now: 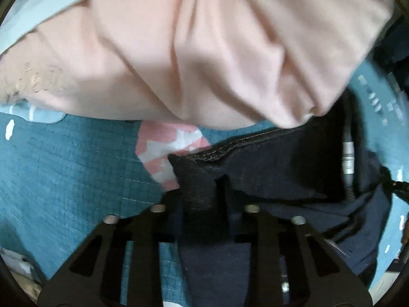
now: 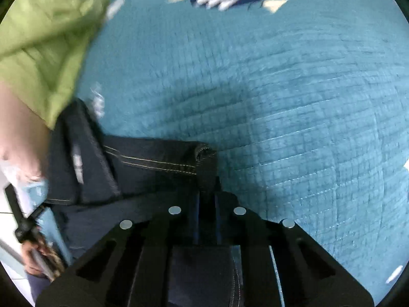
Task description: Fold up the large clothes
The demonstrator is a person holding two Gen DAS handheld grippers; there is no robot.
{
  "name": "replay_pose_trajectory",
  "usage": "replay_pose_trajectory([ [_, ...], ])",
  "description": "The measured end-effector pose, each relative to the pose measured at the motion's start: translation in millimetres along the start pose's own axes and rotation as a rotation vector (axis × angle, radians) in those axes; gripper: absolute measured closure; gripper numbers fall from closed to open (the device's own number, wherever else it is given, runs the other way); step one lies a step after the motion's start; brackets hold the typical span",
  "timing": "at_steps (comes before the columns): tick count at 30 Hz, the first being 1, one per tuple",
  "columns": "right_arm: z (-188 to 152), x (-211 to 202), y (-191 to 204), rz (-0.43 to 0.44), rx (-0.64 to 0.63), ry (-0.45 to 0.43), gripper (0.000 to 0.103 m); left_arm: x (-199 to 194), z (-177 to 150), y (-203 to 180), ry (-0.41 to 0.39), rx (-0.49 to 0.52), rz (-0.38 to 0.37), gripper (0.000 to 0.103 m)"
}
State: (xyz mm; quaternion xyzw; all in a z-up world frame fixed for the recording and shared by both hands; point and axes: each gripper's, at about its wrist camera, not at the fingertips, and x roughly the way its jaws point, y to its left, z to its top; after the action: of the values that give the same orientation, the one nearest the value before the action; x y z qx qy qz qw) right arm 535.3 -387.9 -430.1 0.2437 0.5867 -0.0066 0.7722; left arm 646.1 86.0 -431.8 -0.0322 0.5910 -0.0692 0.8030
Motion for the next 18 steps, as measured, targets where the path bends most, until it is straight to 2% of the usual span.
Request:
replay_pose_trajectory([
  [4, -20, -41, 0, 0.132, 0.003, -0.12, 0.095, -44, -16, -7, -0.121, 0.037, -0.068, 0.092],
  [7, -38, -68, 2, 0.209, 0.011, -0.18, 0.095, -81, -33, -17, -0.176, 0.064, -0.127, 0.092],
  [13, -87, -126, 2, 0.278, -0.015, -0.264, 0.095, -144, -74, -15, -0.243, 0.117, -0.152, 0.092],
  [15, -104, -146, 2, 0.302, -0.019, -0.279, 0.095, -162, -95, -9, -0.262, 0.122, -0.15, 0.092],
  [18, -142, -171, 2, 0.313, -0.039, -0.284, 0.095, -181, -145, -9, -0.284, 0.113, -0.177, 0.093],
])
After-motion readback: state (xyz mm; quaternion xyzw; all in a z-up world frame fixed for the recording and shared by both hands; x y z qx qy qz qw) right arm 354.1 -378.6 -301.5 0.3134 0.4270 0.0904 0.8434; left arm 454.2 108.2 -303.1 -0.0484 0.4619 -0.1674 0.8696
